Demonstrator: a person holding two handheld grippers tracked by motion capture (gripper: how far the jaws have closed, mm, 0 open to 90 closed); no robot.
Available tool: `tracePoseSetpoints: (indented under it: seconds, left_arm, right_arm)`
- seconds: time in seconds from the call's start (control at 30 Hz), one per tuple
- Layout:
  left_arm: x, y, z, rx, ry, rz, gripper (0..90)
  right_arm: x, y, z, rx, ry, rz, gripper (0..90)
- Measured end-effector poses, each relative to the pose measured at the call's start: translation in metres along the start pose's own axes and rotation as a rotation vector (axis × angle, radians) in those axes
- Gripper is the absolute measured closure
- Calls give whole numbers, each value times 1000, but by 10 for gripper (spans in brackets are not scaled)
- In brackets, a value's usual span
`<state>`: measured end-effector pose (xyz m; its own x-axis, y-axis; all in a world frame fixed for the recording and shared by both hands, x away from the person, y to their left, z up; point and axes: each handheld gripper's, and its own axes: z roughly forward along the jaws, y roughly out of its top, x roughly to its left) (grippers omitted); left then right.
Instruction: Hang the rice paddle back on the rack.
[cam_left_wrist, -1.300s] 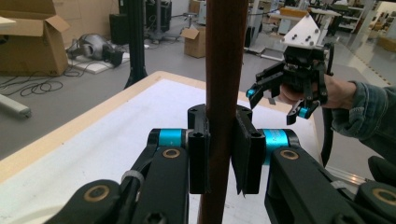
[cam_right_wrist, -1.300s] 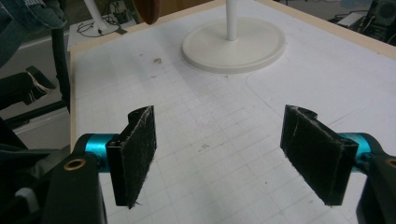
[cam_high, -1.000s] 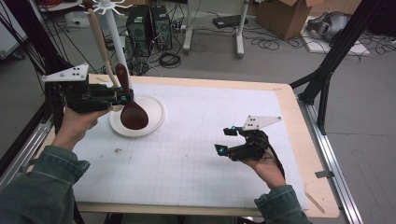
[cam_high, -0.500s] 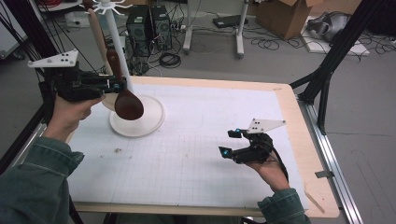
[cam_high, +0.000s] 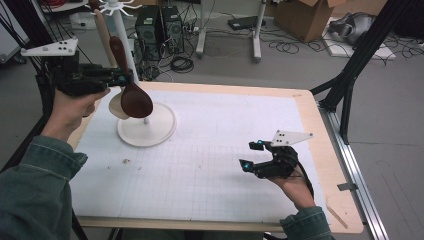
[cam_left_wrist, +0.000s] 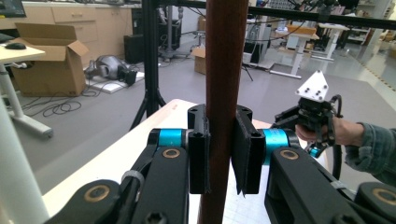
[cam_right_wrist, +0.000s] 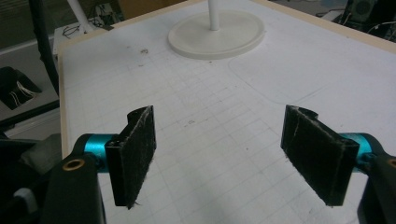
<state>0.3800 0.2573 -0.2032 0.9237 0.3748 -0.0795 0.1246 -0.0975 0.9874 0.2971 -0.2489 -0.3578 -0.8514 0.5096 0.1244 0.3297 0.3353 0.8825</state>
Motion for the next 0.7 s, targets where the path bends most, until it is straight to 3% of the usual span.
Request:
tracePoseSetpoints:
  seconds: [0.4, 0.7]
  left_arm:
    - [17, 21, -5, 27, 15, -8, 778]
    - [31, 31, -9, 0, 7, -31, 777]
  right_arm:
    - [-1, 2, -3, -3, -1, -6, 259]
    - [-2, 4, -1, 2, 7, -10, 259]
